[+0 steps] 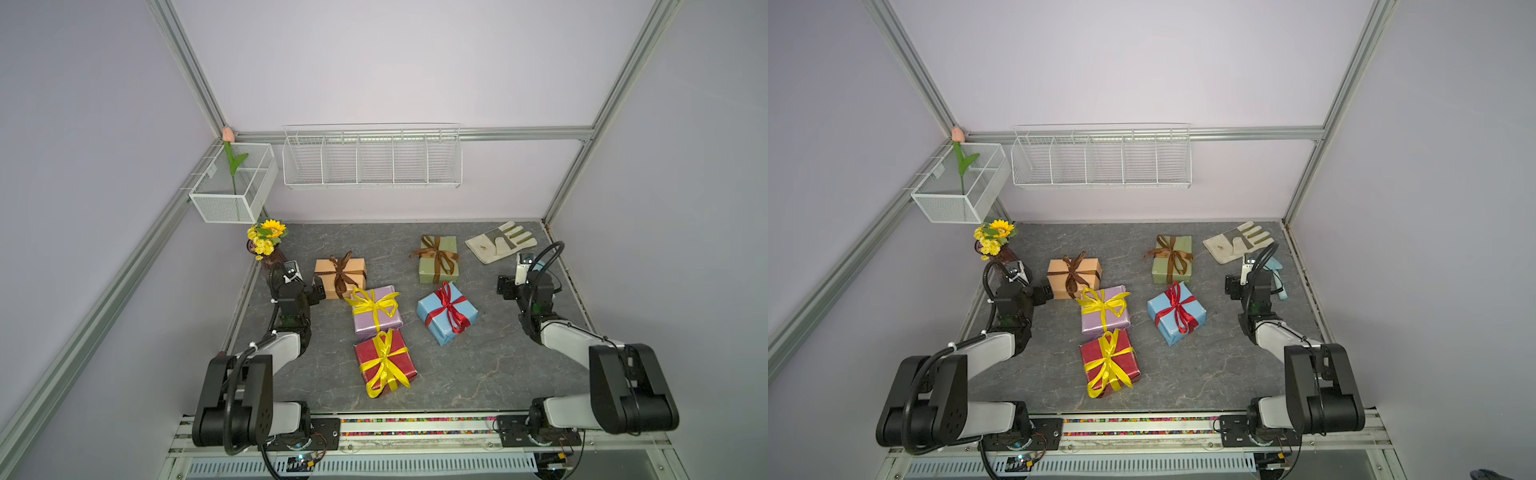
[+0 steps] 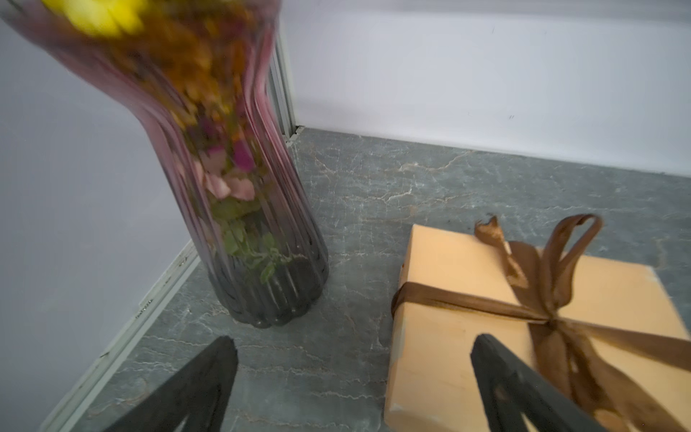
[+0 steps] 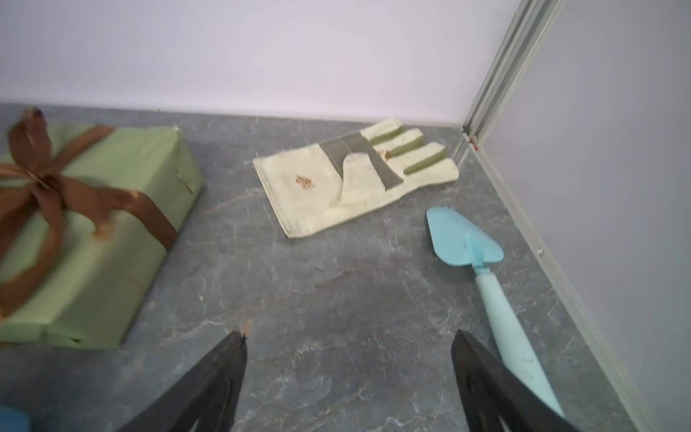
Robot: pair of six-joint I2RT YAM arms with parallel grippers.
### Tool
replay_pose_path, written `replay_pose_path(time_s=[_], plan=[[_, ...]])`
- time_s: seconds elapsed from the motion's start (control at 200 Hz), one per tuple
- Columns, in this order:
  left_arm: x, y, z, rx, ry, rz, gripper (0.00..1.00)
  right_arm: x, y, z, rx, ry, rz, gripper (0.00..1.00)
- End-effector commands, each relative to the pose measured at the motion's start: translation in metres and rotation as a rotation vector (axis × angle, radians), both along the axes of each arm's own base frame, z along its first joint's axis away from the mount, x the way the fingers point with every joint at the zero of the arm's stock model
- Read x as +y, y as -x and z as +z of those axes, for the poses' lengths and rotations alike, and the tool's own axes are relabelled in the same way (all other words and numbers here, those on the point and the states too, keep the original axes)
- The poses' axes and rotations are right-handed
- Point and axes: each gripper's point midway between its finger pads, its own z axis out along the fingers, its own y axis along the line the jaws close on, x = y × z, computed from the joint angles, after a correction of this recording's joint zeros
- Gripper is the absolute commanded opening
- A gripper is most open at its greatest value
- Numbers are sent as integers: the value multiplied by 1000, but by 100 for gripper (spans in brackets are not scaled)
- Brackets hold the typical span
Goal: Untie the ribbon bows on the gift boxes
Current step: Untie the ribbon from the gift box.
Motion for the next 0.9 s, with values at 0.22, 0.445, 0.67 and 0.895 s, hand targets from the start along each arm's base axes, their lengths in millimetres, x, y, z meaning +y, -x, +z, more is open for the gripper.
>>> replay_pose_path(time_s=[0.22, 0.445, 0.67, 0.895], plan=[[-76, 38, 62, 62, 13, -194, 98, 102, 49, 47, 180, -79, 262, 96], [-137, 80, 53, 222, 33, -389, 91, 208, 131, 62, 314, -120, 722, 99], [-163, 120, 25, 315, 100, -477, 88, 271, 207, 33, 456, -56, 969, 95], [-165, 155, 1, 370, 217, -477, 81, 326, 258, -1, 544, -42, 1124, 85]])
